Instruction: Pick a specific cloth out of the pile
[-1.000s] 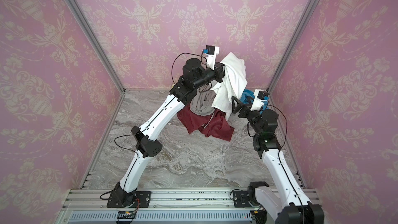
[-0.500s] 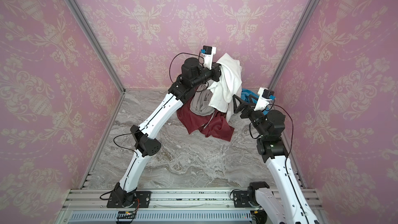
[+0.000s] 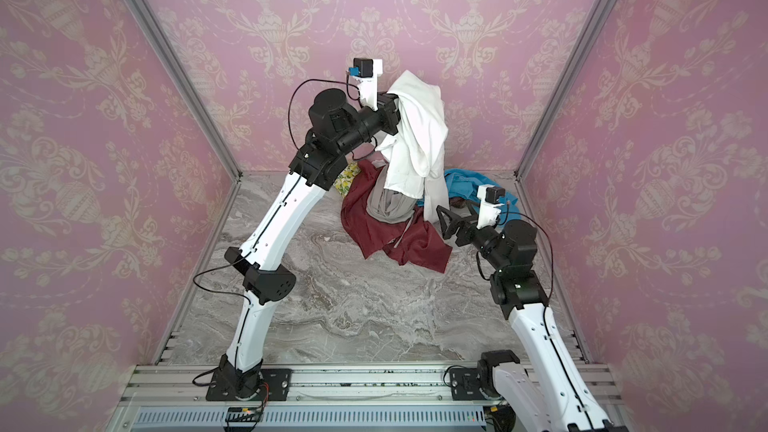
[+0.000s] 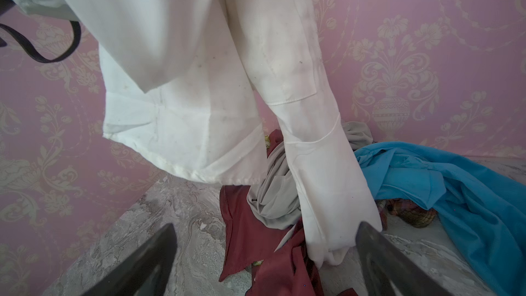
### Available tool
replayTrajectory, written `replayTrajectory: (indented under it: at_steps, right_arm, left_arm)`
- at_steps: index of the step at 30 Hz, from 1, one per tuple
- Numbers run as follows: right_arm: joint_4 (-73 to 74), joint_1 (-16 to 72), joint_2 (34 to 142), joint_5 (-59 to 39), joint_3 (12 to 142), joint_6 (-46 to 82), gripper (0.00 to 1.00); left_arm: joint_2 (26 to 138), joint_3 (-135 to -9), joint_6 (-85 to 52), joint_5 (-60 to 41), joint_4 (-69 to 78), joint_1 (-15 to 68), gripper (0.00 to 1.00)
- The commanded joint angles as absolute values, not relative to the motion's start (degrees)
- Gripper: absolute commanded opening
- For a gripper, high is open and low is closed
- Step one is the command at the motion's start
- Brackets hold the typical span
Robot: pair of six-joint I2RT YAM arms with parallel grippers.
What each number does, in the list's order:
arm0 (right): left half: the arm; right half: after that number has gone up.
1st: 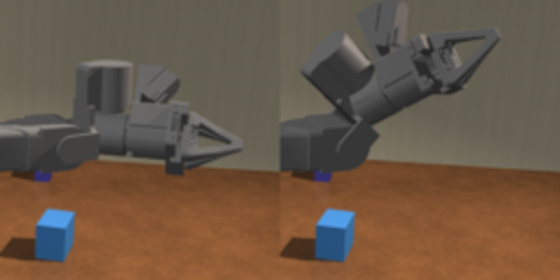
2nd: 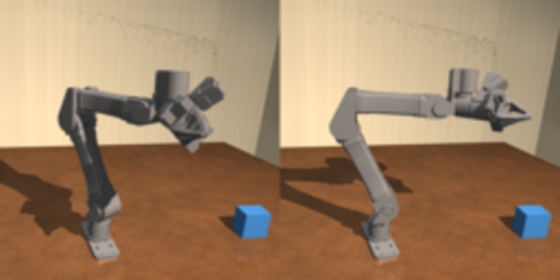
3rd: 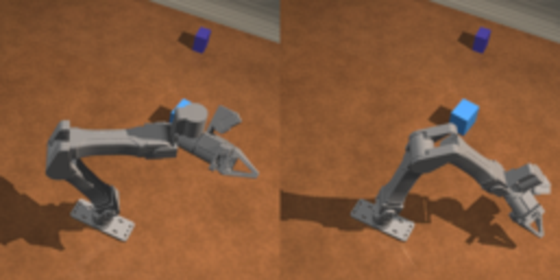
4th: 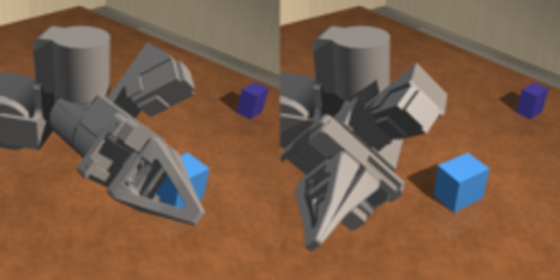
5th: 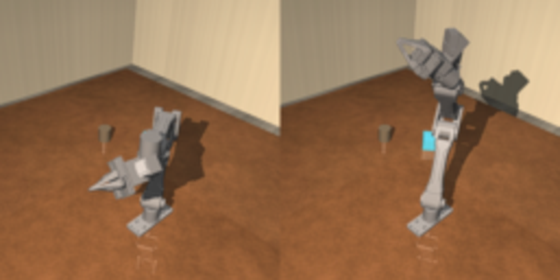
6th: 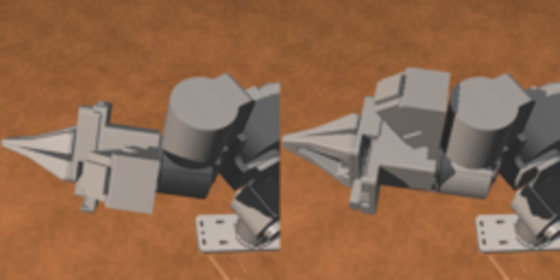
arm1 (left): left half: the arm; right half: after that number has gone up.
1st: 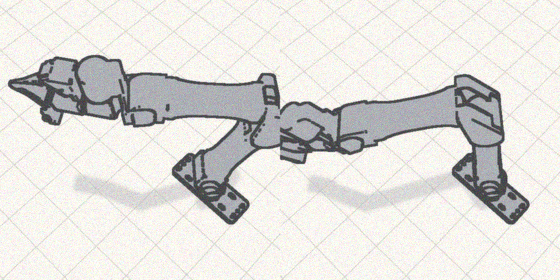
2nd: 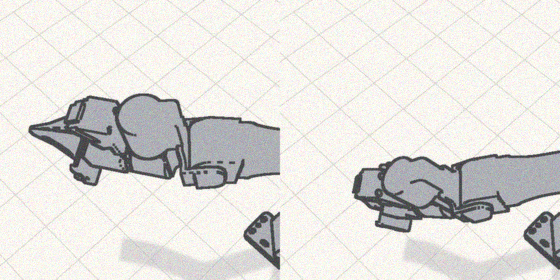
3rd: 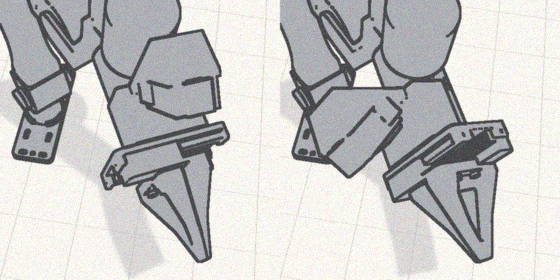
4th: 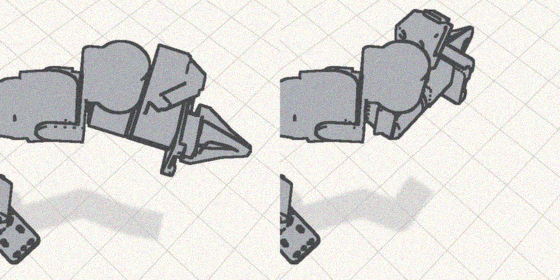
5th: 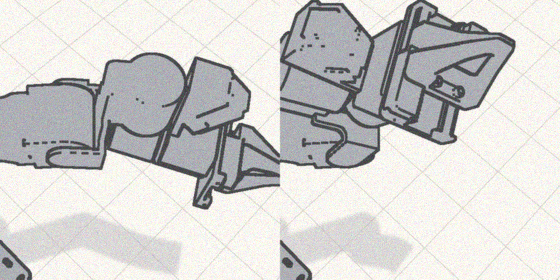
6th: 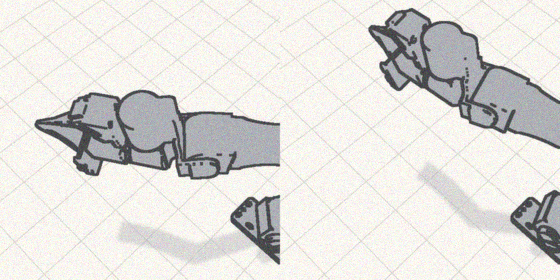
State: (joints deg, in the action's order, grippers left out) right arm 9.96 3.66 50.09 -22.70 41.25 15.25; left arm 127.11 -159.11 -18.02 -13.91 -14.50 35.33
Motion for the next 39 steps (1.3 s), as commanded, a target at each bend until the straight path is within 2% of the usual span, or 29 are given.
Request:
replayTrajectory:
  at_steps: [1, 5, 10, 14, 15, 18, 22, 31, 39]
  right_arm:
    - [8.68, 5.14, 53.16, -22.80, 40.35, 11.33, 0.99]
    - [11.11, 8.87, 60.52, -20.46, 41.41, 8.29, 0.99]
    - [16.12, 14.56, 75.41, -12.76, 46.92, 4.46, 0.99]
    - [24.83, 16.37, 87.05, -0.37, 53.67, 4.51, 0.94]
    - [25.65, 16.37, 88.81, 1.55, 55.65, 4.57, 0.90]
    - [23.56, 16.52, 90.97, 8.79, 61.74, 5.42, 0.55]
    - [21.68, 16.43, 88.81, 9.84, 64.82, 4.44, 0.02]
    - [13.46, 15.66, 84.03, 8.26, 78.01, 3.17, 0.00]
    - [8.77, 15.47, 86.58, 4.98, 93.08, 4.63, 0.00]
  left_arm:
    - [122.38, -161.55, -17.39, -12.40, -13.72, 33.56, 0.00]
    - [120.97, -161.55, -17.59, -12.73, -15.45, 32.48, 0.00]
    - [119.55, -161.24, -17.67, -13.73, -17.43, 32.41, 0.00]
    - [118.50, -159.39, -16.98, -13.80, -18.20, 32.38, 0.00]
    - [118.26, -158.90, -16.89, -13.81, -18.42, 32.39, 0.00]
    - [117.57, -157.07, -16.31, -14.06, -19.42, 32.40, 0.00]
    - [115.79, -152.35, -14.24, -13.57, -20.44, 32.24, 0.00]
    - [106.11, -127.50, -16.05, -14.39, -10.50, 28.56, 0.00]
    - [101.33, -109.63, -16.36, -14.48, -1.53, 25.71, 0.00]
